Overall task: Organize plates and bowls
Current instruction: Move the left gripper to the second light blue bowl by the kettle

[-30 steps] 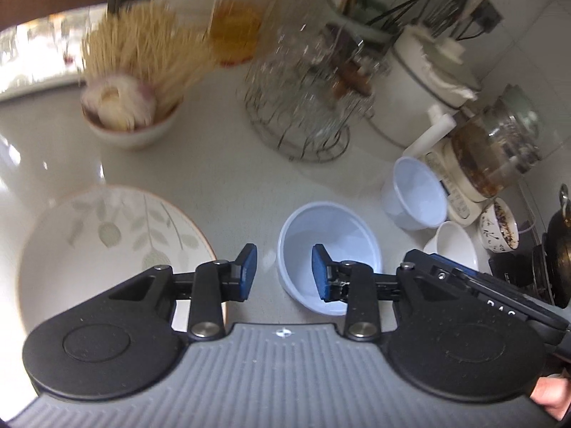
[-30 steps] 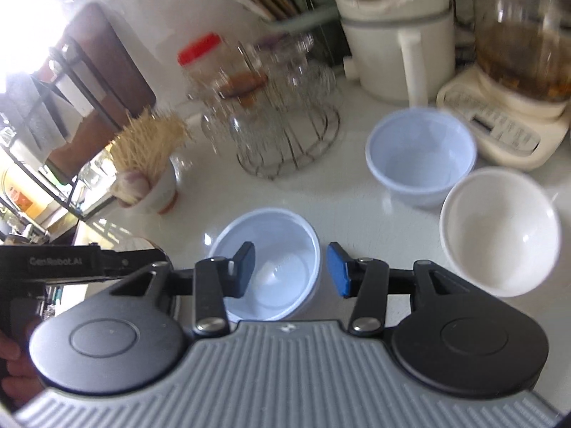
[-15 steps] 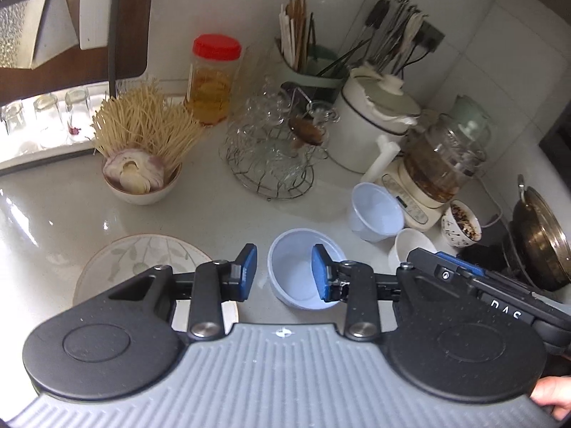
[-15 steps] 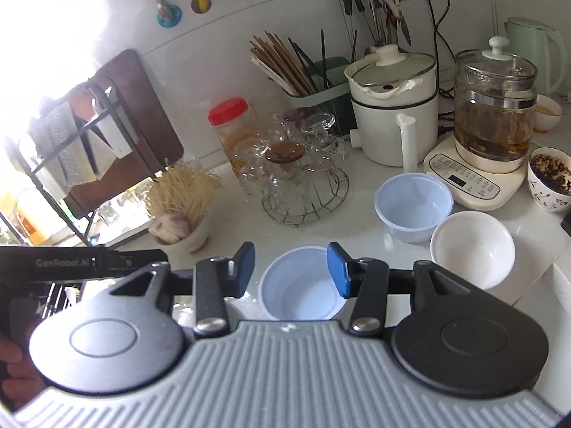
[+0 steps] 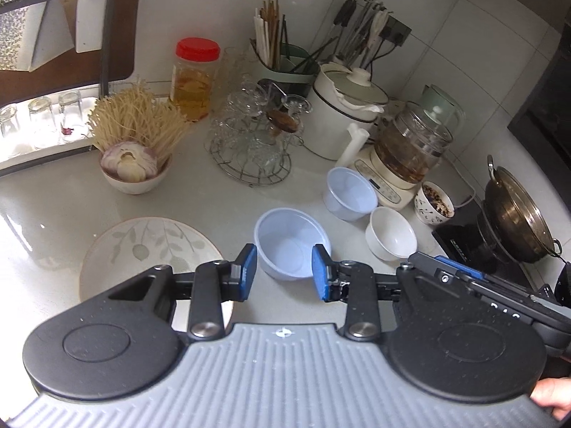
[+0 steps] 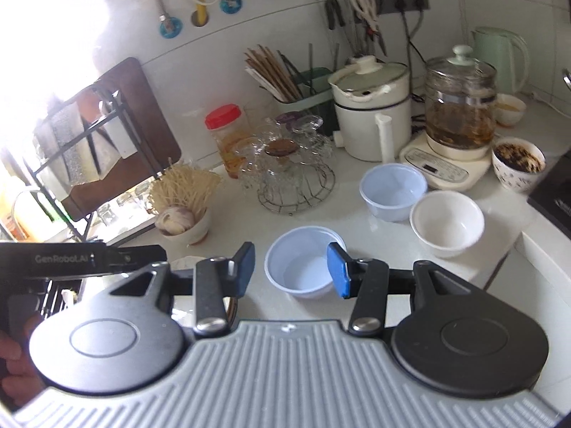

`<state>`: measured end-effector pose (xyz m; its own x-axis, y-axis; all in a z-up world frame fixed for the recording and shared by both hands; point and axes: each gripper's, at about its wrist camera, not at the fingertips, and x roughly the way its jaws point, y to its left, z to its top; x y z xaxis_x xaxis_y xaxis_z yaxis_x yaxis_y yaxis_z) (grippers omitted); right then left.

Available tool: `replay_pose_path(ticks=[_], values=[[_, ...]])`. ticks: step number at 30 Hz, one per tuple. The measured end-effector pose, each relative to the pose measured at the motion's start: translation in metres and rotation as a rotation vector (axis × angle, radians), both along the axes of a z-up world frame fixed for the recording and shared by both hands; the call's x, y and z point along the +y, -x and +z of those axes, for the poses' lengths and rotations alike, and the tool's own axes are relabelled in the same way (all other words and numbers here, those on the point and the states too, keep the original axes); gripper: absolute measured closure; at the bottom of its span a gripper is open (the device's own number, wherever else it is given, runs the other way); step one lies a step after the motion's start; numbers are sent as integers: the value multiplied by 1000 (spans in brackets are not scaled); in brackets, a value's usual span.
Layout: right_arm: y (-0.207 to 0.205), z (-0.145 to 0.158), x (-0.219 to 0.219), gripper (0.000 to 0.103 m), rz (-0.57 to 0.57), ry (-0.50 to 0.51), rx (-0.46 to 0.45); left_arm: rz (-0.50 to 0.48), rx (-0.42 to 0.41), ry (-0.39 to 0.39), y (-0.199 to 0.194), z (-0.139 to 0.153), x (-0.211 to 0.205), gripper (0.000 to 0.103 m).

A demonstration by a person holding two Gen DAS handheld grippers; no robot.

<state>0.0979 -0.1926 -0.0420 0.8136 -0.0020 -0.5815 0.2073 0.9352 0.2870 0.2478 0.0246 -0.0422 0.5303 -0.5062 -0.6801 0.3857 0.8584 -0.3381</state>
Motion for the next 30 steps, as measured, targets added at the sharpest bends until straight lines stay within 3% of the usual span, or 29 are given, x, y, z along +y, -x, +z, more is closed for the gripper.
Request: replay_pose_path(ticks=[12,30], values=[[-15,-15,-53,55,-89,-22,42,-54,25,-14,-28,-10,-54,64],[-103,-34,-135,55,-59,-41,109,-25,113,-46,-114,-40,-150,64]])
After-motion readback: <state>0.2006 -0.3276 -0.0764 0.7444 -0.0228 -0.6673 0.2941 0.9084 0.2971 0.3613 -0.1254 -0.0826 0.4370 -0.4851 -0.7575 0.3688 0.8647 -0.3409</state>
